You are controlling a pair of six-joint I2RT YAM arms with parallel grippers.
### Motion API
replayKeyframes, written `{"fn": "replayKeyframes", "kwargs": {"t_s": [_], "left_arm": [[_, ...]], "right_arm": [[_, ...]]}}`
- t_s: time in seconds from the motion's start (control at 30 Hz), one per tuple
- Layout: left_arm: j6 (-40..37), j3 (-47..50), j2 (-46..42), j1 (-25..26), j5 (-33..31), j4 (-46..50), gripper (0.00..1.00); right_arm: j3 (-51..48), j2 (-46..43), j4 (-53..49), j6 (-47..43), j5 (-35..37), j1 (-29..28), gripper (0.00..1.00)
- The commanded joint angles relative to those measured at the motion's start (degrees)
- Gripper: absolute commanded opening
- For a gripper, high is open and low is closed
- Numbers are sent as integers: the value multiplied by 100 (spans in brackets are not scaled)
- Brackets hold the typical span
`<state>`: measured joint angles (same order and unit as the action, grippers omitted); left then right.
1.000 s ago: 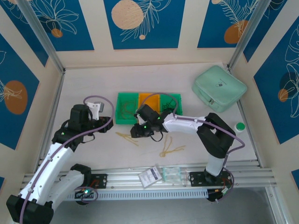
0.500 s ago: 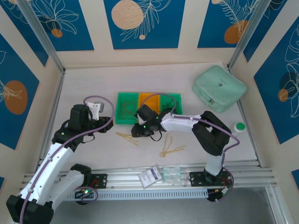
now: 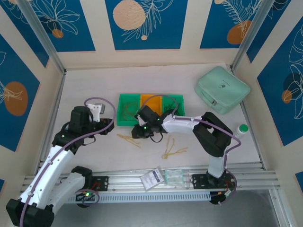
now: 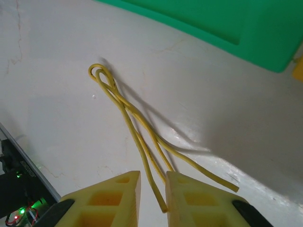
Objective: Untangle the cables
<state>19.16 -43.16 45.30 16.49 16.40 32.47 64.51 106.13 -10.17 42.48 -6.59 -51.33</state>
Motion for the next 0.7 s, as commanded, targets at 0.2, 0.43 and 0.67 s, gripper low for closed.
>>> {"fn": "replayKeyframes", "kwargs": {"t_s": [0.2, 0.43, 0.67], "left_arm": [[-92, 148, -83, -85, -59, 94, 29], [-70, 195, -17, -87, 25, 7, 24], [-57, 202, -74, -85, 93, -98, 18]], "right_arm": [[71, 95, 133, 70, -433, -2, 2], [-405, -369, 1001, 264, -1266, 213, 0], [-892, -1378, 1405, 402, -1770, 525, 0]]}}
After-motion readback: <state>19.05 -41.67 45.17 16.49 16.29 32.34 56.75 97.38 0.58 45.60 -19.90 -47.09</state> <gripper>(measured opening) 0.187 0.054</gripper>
